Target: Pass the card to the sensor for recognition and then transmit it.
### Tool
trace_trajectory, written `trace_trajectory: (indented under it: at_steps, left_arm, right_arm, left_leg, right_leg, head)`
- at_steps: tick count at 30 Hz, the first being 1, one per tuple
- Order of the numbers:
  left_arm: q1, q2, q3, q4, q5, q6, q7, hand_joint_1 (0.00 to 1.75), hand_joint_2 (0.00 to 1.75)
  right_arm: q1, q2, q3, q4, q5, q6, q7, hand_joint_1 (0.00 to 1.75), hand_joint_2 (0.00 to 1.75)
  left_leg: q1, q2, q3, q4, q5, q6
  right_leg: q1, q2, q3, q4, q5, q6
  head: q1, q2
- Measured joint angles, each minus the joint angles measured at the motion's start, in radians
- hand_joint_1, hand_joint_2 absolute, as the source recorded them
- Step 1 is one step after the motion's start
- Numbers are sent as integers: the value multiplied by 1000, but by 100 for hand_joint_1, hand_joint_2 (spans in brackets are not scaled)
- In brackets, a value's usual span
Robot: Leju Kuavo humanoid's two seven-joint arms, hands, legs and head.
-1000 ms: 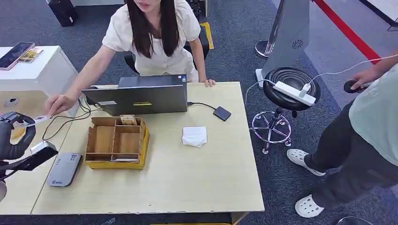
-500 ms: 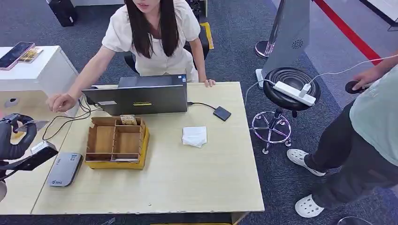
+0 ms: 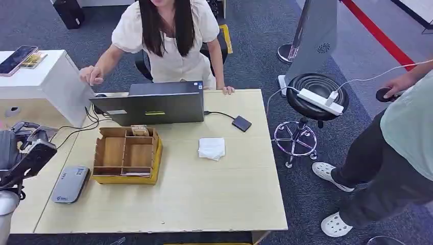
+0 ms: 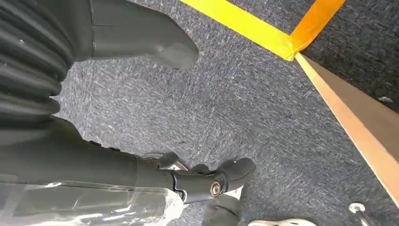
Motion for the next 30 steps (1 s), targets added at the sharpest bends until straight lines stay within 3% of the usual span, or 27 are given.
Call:
trace_trajectory:
  at_steps: [6, 14, 25, 30]
  left_arm:
    - [-39, -59, 23, 42, 63, -20, 80, 175, 175]
    - [-74, -111, 43, 126, 153, -21, 122, 175, 175]
    - [-122, -148, 72, 267, 298, -22, 159, 175, 175]
    - [-139, -148, 74, 328, 311, -5, 159, 175, 175]
  right_arm:
    - [2, 0, -2, 2, 0, -11, 5, 0, 175]
    - [3, 0, -3, 2, 10, -18, 11, 0, 175]
    - [6, 0, -5, 2, 20, -21, 19, 0, 175]
    - [7, 1, -7, 2, 20, -29, 18, 0, 175]
  left_leg:
    - [0, 0, 0, 0, 0, 0]
    - [0, 0, 0, 0, 0, 0]
    - [0, 0, 0, 0, 0, 0]
    - [0, 0, 0, 0, 0, 0]
  right_leg:
    - [0, 0, 0, 0, 0, 0]
    - [0, 0, 0, 0, 0, 0]
    - [0, 0, 0, 0, 0, 0]
    - [0, 0, 0, 0, 0, 0]
  head:
    - [0, 0]
    - [0, 0]
    - [0, 0]
    - [0, 0]
